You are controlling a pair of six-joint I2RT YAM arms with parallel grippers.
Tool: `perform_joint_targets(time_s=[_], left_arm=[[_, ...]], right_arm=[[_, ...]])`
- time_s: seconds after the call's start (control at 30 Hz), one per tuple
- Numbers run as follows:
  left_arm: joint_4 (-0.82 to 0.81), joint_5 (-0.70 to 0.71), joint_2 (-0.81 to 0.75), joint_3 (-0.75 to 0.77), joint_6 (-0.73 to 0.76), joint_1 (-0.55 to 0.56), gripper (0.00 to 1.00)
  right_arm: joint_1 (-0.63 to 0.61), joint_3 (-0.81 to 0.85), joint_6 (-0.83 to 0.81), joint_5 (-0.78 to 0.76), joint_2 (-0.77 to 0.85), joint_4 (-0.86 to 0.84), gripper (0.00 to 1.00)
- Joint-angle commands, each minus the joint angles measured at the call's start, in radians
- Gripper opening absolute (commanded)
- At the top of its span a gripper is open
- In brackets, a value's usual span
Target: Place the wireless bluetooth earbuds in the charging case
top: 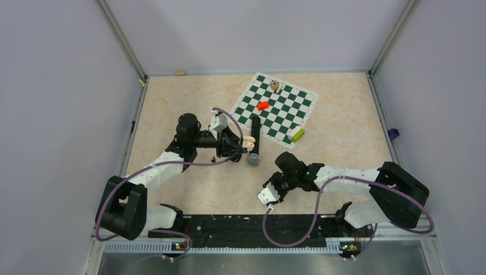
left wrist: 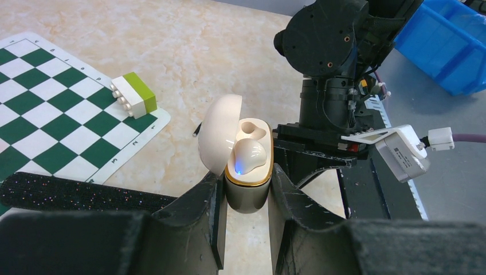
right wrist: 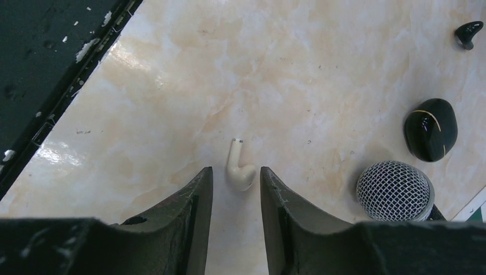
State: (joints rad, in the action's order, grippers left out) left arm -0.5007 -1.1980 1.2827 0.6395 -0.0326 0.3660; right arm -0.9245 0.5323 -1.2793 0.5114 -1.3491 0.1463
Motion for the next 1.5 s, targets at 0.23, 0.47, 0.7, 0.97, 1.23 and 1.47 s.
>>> perform_joint_targets(time_s=[0.23, 0.47, 0.7, 0.97, 1.23, 1.47], left_arm=[[-0.039, -0.023, -0.025, 0.030, 0.008, -0.004, 0.00], [-0.035, -0.023, -0.033, 0.028, 0.012, -0.003, 0.00], [-0.025, -0.024, -0.041, 0.029, 0.021, -0.003, 0.00], [-0.016, -0.024, -0.042, 0.029, 0.025, -0.004, 0.00], [-0.014, -0.021, -0.043, 0.031, 0.025, -0.004, 0.00], [-0.009, -0.022, -0.034, 0.033, 0.025, -0.003, 0.00]], right_arm=[[-0.026, 0.023, 0.066, -0.049, -0.041, -0.067, 0.24], [-0.026, 0.075, 0.197, -0.074, -0.048, -0.058, 0.08], [-0.018, 0.123, 0.299, -0.144, -0.015, -0.036, 0.03], [0.046, 0.085, 0.289, -0.101, 0.058, -0.028, 0.08], [-0.029, 0.166, 0.351, -0.096, -0.016, 0.035, 0.37], [-0.057, 0.224, 0.394, -0.116, -0.038, 0.104, 0.43]])
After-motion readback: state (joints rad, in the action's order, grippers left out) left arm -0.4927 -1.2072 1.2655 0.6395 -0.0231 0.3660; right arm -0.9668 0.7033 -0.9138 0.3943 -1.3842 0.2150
